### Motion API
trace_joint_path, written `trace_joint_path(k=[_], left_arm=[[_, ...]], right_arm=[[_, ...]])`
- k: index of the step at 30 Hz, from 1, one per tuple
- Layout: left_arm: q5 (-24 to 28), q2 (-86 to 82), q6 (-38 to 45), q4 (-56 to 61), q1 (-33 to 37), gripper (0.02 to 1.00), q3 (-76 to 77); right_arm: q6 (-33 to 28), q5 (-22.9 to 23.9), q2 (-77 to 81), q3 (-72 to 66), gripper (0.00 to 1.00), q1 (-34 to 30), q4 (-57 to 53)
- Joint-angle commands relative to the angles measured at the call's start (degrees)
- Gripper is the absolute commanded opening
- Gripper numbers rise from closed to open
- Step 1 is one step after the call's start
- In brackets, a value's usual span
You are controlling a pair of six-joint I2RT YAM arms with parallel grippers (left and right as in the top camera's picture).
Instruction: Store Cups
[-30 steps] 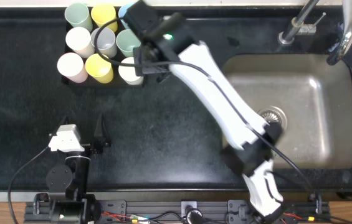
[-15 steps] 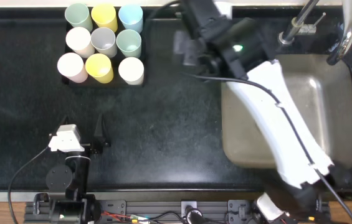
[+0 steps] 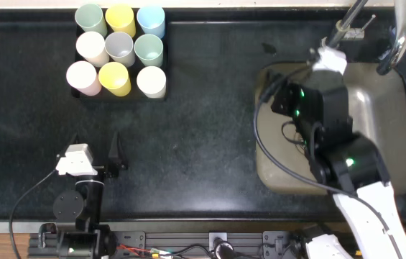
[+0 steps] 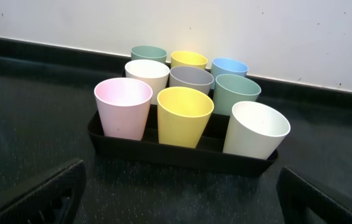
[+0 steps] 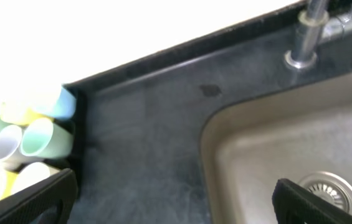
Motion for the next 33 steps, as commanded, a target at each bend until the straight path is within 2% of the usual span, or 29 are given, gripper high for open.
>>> trace_joint_path(k=[1,15,22,25,30,33], left_arm=[[0.55,-0.59,0.87,-0.15,-0.37,1.0,-0.04],[0.57,-0.59,0.87,-0.15,-0.37,1.0,-0.04],[0.55,-0.59,0.87,-0.15,-0.37,0.998,-0.04],[0.57,-0.59,0.87,-0.15,-0.37,1.0,-0.04],[0.55,-0.59,0.87,-0.15,-0.37,1.0,-0.04],[0.55,-0.59,0.87,-0.15,-0.37,1.0,-0.04]], right_arm=[[-0.24,-0.37,-3.87,-5.88,0.998,-1.25,0.83],[-0.24,-0.59,-11.19,-13.35,0.998,-4.42,2.36],[-0.24,-0.59,-17.16,-17.33,0.998,-11.19,4.24],[-0.24,-0.59,-21.35,-22.43,0.998,-13.18,10.49],[-0.24,-0.59,-28.37,-35.6,0.996,-15.87,30.29],[-0.24,-0.59,-31.95,-41.18,0.998,-15.93,34.18]])
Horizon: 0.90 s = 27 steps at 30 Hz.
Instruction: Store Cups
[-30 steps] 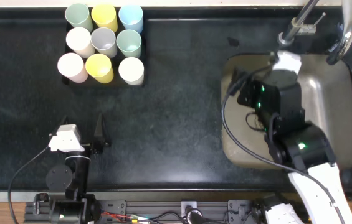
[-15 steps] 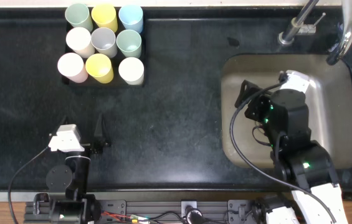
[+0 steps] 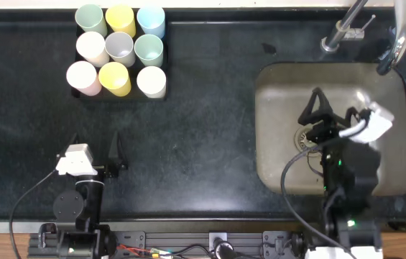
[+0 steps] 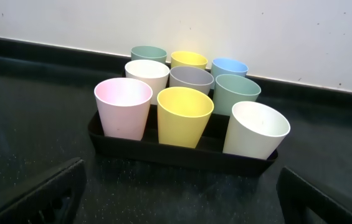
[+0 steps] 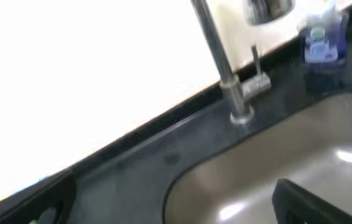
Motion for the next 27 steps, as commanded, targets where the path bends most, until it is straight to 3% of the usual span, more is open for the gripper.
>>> trace_joint_path(k=[1,11,18,27], left_arm=[[0.57,-0.59,0.87,-0.17,-0.37,1.0,-0.04],[0.57,-0.59,0.87,-0.17,-0.37,1.0,-0.04],[0.55,-0.59,0.87,-0.17,-0.37,1.0,-0.04],[0.55,-0.59,0.87,-0.17,-0.37,1.0,-0.04]], right_arm=[[-0.17,0.2,-5.01,-7.08,0.998,-0.44,2.49],[-0.17,0.2,-16.74,-16.9,0.998,-0.35,3.26],[-0.17,0.2,-21.42,-25.4,0.998,-0.39,18.4],[-0.17,0.2,-27.02,-28.22,0.998,-1.88,11.76]])
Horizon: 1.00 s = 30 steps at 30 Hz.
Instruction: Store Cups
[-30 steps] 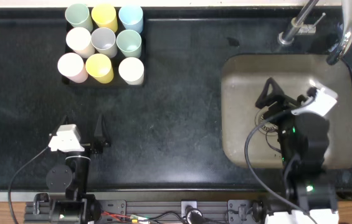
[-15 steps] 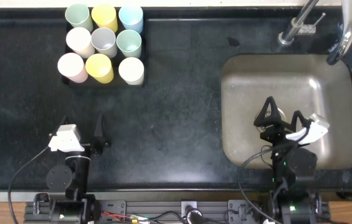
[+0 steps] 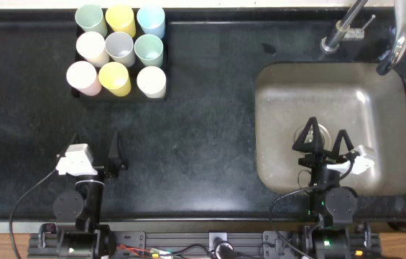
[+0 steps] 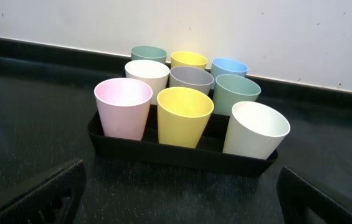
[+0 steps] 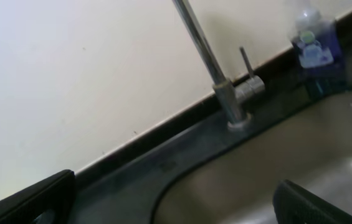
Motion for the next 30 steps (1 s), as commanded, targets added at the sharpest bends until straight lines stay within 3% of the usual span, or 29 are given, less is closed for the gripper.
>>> trace_joint_path(k=[1,12,30], left_arm=[[0.57,-0.59,0.87,-0.15,-0.37,1.0,-0.04],[0.55,-0.59,0.87,-0.15,-0.37,1.0,-0.04],[0.55,-0.59,0.87,-0.15,-0.37,1.0,-0.04]], right_arm=[[-0.2,0.26,-4.28,-0.87,0.998,-0.48,-5.66],[-0.22,0.04,-9.55,-1.07,0.998,-4.13,-8.39],[-0.74,0.68,-9.55,-1.07,0.998,-3.93,-8.28]])
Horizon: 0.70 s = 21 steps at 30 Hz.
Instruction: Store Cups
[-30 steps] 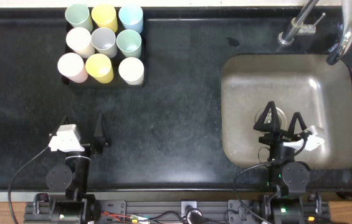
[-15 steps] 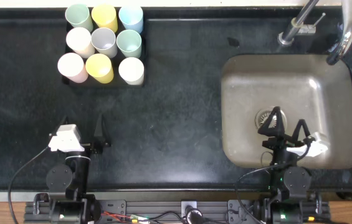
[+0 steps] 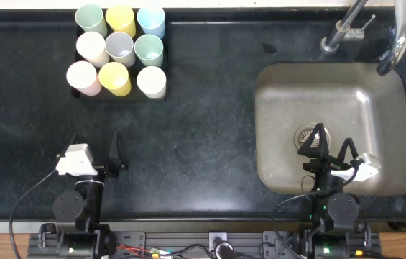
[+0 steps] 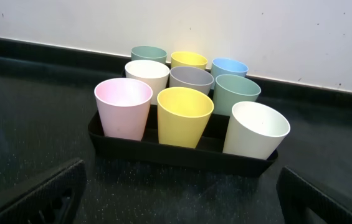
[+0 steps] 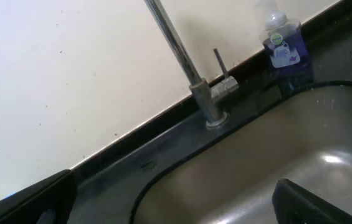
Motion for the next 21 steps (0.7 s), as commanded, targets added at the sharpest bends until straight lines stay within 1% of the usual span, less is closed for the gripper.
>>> trace_joint_path(k=[1,4,6,9,11,12,17,21], left_arm=[[0.57,-0.59,0.87,-0.17,-0.37,1.0,-0.04],[0.57,-0.59,0.87,-0.17,-0.37,1.0,-0.04],[0.57,-0.59,0.87,-0.17,-0.37,1.0,-0.04],[0.59,-0.59,0.87,-0.17,-0.37,1.0,-0.04],[0.57,-0.59,0.87,-0.17,-0.37,0.998,-0.04],[0.59,-0.59,0.87,-0.17,-0.37,0.998,-0.04],[0.59,-0.59,0.87,-0.17,-0.37,1.0,-0.04],[0.59,-0.59,0.87,-0.17,-0.37,1.0,-0.04]], right_arm=[[-2.45,1.75,-0.66,-0.31,0.998,-0.15,0.61],[-7.52,1.4,-0.66,-0.31,0.998,-0.15,0.59],[-12.04,0.74,-0.66,-0.31,0.998,-0.15,0.57],[-21.35,-4.46,-0.66,-0.48,0.998,-0.15,0.33],[-28.65,-8.39,-0.66,-0.59,0.998,-0.15,0.02],[-31.01,-9.6,-0.66,-0.61,0.998,-0.15,-0.2],[-31.23,-10.1,-0.66,-0.61,0.998,-0.15,-0.24],[-29.64,-10.12,-0.66,-0.61,0.996,-0.15,-0.11]])
